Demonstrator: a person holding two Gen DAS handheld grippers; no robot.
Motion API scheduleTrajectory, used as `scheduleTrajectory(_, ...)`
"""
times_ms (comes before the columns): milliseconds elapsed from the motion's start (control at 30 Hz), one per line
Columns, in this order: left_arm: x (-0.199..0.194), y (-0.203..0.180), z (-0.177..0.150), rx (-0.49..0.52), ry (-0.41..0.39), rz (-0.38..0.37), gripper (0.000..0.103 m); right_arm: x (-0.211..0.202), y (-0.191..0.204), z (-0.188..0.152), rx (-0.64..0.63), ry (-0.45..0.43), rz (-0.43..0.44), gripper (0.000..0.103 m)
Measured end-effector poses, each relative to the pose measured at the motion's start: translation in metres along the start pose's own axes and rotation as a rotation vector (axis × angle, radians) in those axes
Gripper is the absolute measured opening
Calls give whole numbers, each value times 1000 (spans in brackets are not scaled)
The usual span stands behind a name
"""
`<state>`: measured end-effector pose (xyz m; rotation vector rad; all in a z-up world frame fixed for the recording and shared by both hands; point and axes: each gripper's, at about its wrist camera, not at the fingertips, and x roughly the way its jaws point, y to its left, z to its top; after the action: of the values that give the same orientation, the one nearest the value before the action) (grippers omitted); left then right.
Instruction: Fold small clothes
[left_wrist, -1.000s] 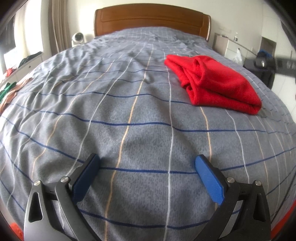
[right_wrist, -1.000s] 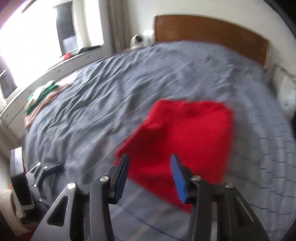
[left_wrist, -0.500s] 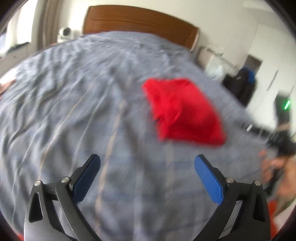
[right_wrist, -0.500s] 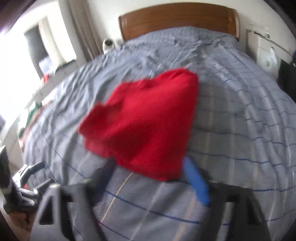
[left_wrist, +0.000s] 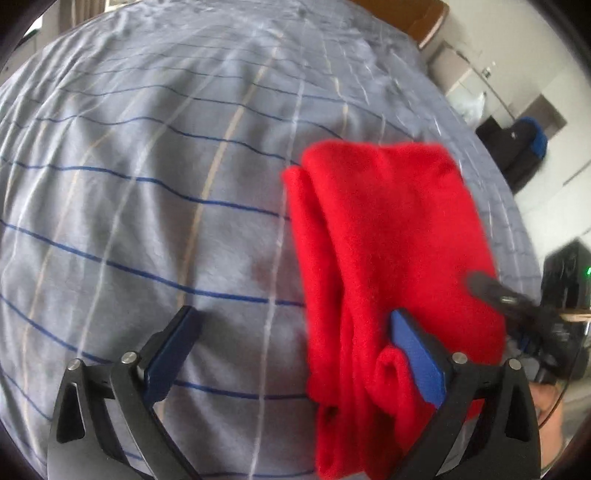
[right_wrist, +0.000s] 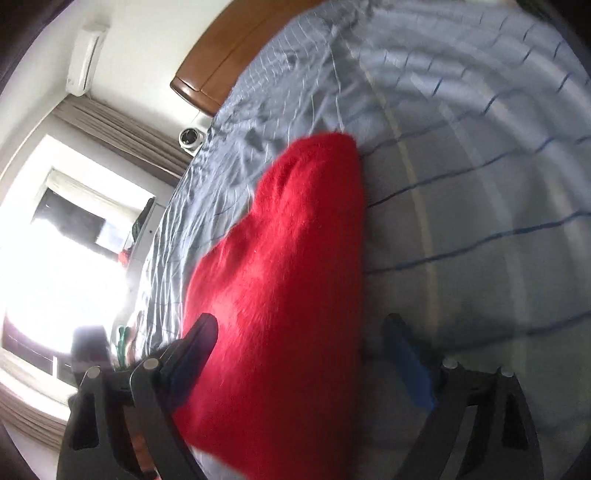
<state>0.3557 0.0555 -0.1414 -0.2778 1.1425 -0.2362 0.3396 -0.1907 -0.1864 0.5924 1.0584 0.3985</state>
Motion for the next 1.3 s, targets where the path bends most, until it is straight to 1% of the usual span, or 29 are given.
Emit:
scheduleTrajectory(33,0,-5,-2,11,-6,-11,98,6,8,-2,-50,11,-31,69)
scheduleTrajectory(67,2,-12,-5,27,-4,-15,88,10,24,-5,-143,4,-115,53)
scheduleTrajectory(100,5,-17,-6,48,-1,-16,48,11,37,-9,-218,-15,-179,47)
scheduleTrajectory(133,6,-25,-7,75,2,-36,26,11,52,-13,-294,-37,-237,40)
scheduleTrajectory(167,2,-33,-7,96,-18,0,25,11,70,-20,-389,-65,-306,38)
scheduleTrajectory(200,-2,-38,-7,106,-31,16,22,11,85,-26,-466,-88,-355,36)
scheduleTrajectory(267,-20,-44,-3,109,-73,2,21,6,111,-33,-571,-146,-407,33)
scheduleTrajectory(333,-47,-48,3,117,-130,-23,21,-7,127,-29,-596,-198,-393,32)
scheduleTrajectory(400,-84,-56,11,137,-210,-39,21,-25,146,-26,-619,-261,-369,32)
scheduleTrajectory(500,-118,-60,19,162,-274,-58,21,-58,169,-18,-632,-354,-322,32)
scheduleTrajectory(533,-126,-61,19,173,-279,-53,23,-66,173,-16,-626,-376,-307,32)
scheduleTrajectory(567,-122,-62,19,179,-271,-44,26,-72,177,-13,-615,-388,-290,32)
scheduleTrajectory(600,-115,-61,16,182,-247,-31,35,-77,177,-12,-596,-388,-275,32)
scheduleTrajectory(633,-102,-55,9,177,-202,-1,46,-75,174,-10,-571,-374,-265,34)
scheduleTrajectory(667,-88,-50,-1,168,-166,41,50,-69,170,-9,-549,-349,-263,40)
scheduleTrajectory(700,-75,-41,-18,164,-135,108,53,-58,158,-10,-513,-292,-273,45)
scheduleTrajectory(733,-72,-34,-28,167,-129,144,53,-50,146,-14,-482,-244,-292,58)
scheduleTrajectory(767,-72,-27,-49,178,-141,186,53,-45,133,-22,-452,-205,-316,73)
scheduleTrajectory(800,-78,-20,-74,188,-176,209,55,-44,117,-35,-428,-184,-334,78)
scheduleTrajectory(833,-85,-15,-89,192,-200,218,68,-47,105,-49,-420,-181,-347,81)
scheduleTrajectory(867,-96,-12,-113,195,-244,231,76,-53,92,-67,-413,-178,-368,84)
scheduleTrajectory(900,-106,-11,-129,195,-281,246,91,-60,80,-84,-404,-173,-389,86)
scheduleTrajectory(933,-123,-13,-152,199,-344,274,100,-65,71,-97,-394,-167,-405,92)
scheduleTrajectory(967,-133,-17,-168,206,-389,289,101,-75,61,-117,-376,-163,-423,93)
scheduleTrajectory(1000,-144,-23,-183,223,-430,304,101,-82,53,-128,-364,-165,-429,93)
scheduleTrajectory(1067,-154,-33,-200,261,-464,328,102,-103,48,-155,-350,-179,-434,94)
scheduleTrajectory(1100,-161,-40,-207,275,-475,339,102,-112,46,-162,-350,-190,-442,95)
scheduleTrajectory(1167,-169,-50,-208,271,-477,350,102,-135,53,-180,-360,-228,-457,100)
scheduleTrajectory(1300,-184,-63,-213,210,-458,364,103,-167,88,-208,-443,-292,-451,102)
